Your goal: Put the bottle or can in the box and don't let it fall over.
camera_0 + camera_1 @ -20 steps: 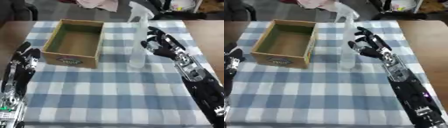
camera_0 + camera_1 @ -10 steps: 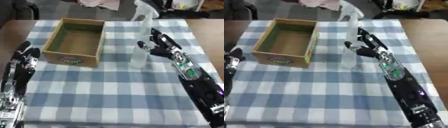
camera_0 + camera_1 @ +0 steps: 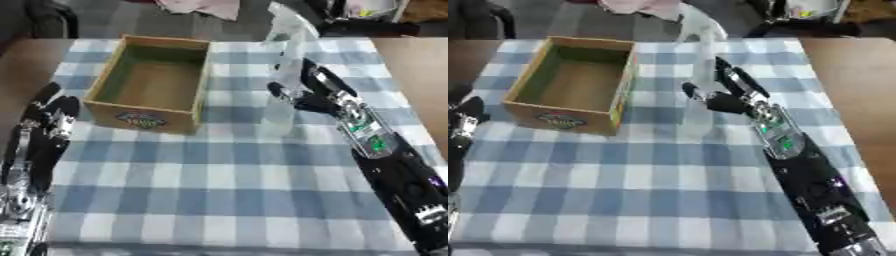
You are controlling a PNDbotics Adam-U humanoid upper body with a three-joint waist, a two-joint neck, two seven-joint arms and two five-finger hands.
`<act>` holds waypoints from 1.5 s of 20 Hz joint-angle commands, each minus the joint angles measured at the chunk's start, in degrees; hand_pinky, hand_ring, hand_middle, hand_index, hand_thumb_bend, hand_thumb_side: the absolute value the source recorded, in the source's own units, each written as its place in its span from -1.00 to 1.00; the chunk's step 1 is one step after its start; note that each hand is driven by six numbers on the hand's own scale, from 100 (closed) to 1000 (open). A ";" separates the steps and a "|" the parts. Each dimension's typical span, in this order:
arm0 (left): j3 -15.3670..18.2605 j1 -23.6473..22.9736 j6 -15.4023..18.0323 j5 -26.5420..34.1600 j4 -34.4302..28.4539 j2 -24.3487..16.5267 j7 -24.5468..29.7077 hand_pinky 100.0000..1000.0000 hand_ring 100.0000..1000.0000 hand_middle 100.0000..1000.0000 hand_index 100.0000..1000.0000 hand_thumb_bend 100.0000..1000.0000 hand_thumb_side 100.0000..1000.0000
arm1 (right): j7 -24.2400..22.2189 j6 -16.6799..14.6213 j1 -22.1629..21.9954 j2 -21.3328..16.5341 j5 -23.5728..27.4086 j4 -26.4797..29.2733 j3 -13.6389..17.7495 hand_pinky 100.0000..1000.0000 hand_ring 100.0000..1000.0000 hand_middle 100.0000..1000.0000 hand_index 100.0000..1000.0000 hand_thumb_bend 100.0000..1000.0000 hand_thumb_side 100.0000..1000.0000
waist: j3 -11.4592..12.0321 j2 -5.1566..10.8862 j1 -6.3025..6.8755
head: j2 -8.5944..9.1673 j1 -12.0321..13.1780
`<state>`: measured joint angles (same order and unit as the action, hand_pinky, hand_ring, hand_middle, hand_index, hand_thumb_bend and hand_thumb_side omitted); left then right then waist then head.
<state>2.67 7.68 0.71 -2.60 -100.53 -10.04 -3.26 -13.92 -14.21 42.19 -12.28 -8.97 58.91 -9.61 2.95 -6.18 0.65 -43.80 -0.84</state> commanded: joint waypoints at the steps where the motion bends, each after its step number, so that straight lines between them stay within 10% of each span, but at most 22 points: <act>1: -0.01 0.68 0.05 0.02 -0.86 -0.51 0.23 0.67 0.90 0.87 0.90 -0.32 0.16 | -0.38 -0.11 1.36 -0.38 -0.17 1.24 -0.05 0.91 0.50 0.64 1.00 -0.38 -0.18 | 0.11 0.59 0.10 | -0.31 -0.16; 11: -0.03 0.75 0.02 0.06 -0.87 -0.38 0.24 0.67 0.90 0.87 0.90 -0.31 0.16 | -0.28 0.72 1.63 1.16 -0.39 -2.72 -0.16 0.84 0.48 0.21 0.57 -0.85 -1.00 | 0.74 0.66 -0.08 | -0.31 -0.29; 21: 0.09 0.71 0.01 0.09 -0.82 -0.31 0.11 0.67 0.90 0.86 0.90 -0.32 0.16 | 7.82 3.21 1.39 1.08 1.32 -4.18 3.08 0.64 0.06 -0.72 -0.47 -1.00 -1.00 | 0.93 0.79 -0.23 | -0.31 -0.07; 30: 0.18 0.76 0.02 0.10 -0.84 -0.38 -0.02 0.67 0.90 0.86 0.90 -0.32 0.16 | 16.45 3.72 1.55 0.58 4.11 -2.29 2.00 0.50 -0.23 -0.99 -0.74 -1.00 -1.00 | 1.03 0.82 -0.41 | -0.31 -0.10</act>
<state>2.66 7.70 0.69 -2.60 -100.51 -10.00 -3.24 1.27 -10.46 42.54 -10.39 -5.52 54.90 -7.45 3.92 -6.16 0.23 -43.80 -1.06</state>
